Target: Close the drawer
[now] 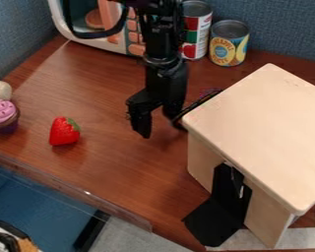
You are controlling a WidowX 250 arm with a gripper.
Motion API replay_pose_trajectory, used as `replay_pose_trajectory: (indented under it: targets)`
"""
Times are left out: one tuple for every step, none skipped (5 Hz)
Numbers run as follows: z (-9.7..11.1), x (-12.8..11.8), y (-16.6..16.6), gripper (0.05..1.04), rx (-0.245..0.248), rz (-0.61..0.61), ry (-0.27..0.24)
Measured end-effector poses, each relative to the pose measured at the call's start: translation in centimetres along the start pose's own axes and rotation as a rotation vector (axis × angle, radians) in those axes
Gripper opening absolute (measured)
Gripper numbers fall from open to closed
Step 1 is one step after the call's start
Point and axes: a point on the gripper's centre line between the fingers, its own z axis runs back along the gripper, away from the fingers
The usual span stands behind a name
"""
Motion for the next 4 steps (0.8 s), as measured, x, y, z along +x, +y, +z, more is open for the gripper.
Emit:
replay_pose_trajectory:
  targets:
    - [-0.1,0.1,-0.3,1.001,-0.006,0.003,-0.002]
    - [-0.5,0.1,-0.7,1.001,-0.012,0.021,0.002]
    - [1.3,-1.8,0.3,0.999,-0.047,0.198,-0.043]
    - [2.3,-6.2,0.6,0.999,-0.07,0.465,-0.049]
